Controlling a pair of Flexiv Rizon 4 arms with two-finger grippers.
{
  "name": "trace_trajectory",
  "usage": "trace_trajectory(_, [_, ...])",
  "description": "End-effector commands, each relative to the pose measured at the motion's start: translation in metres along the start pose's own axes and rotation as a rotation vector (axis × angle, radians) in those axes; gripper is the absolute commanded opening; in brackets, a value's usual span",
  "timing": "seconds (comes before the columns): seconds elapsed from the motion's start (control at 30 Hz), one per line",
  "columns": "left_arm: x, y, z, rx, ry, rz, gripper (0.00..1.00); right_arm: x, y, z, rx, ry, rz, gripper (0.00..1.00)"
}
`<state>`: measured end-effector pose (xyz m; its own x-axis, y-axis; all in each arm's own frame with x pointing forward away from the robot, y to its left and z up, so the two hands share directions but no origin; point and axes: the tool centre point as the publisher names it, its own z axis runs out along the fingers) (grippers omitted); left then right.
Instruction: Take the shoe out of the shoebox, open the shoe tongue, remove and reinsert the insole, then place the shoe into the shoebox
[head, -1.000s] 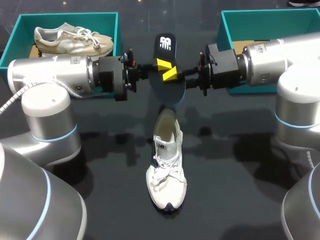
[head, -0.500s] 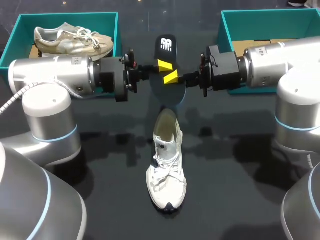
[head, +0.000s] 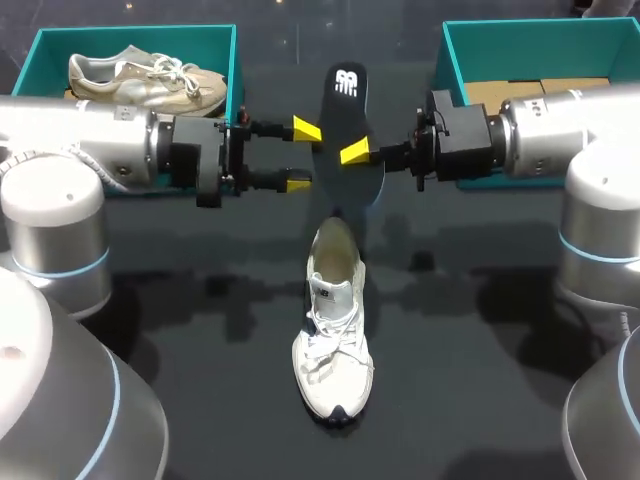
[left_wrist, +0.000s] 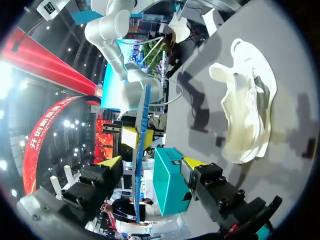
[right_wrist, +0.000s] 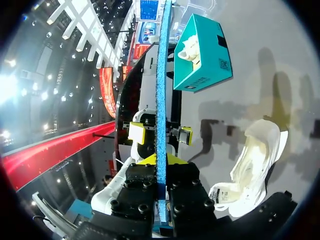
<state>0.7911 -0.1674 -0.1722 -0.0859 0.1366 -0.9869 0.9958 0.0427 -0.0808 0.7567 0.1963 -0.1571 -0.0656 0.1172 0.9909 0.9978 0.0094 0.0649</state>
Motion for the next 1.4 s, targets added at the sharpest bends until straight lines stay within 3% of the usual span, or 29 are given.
trace_trajectory(0.03, [-0.002,-0.003,-0.011,0.001,0.012,0.000,1.00,0.000,-0.004,-0.002,-0.005,-0.002,0.000,0.00])
trace_trajectory(0.23, [-0.002,-0.003,-0.011,0.001,0.012,0.000,1.00,0.000,-0.004,-0.002,-0.005,-0.002,0.000,0.00])
trace_trajectory(0.37, [0.007,-0.009,0.002,-0.135,0.101,-0.144,1.00,0.000,-0.002,-0.002,-0.011,-0.010,-0.007,0.00])
trace_trajectory(0.47, [0.014,-0.001,-0.005,-0.246,0.229,-0.301,1.00,-0.003,0.002,-0.005,-0.028,-0.016,-0.046,0.00])
trace_trajectory(0.57, [0.019,0.007,-0.019,-0.304,0.354,-0.510,1.00,-0.009,0.006,-0.009,-0.035,-0.021,-0.080,0.00])
trace_trajectory(0.7, [0.024,0.013,-0.044,-0.309,0.436,-0.677,1.00,-0.014,0.013,-0.011,-0.040,-0.039,-0.141,0.00])
trace_trajectory(1.27, [0.028,0.012,-0.043,-0.298,0.427,-0.698,1.00,-0.015,0.016,-0.011,-0.037,-0.044,-0.151,0.00])
trace_trajectory(1.4, [0.041,0.012,-0.047,-0.414,0.499,-0.856,1.00,-0.023,0.014,-0.016,-0.061,-0.012,-0.187,0.00])
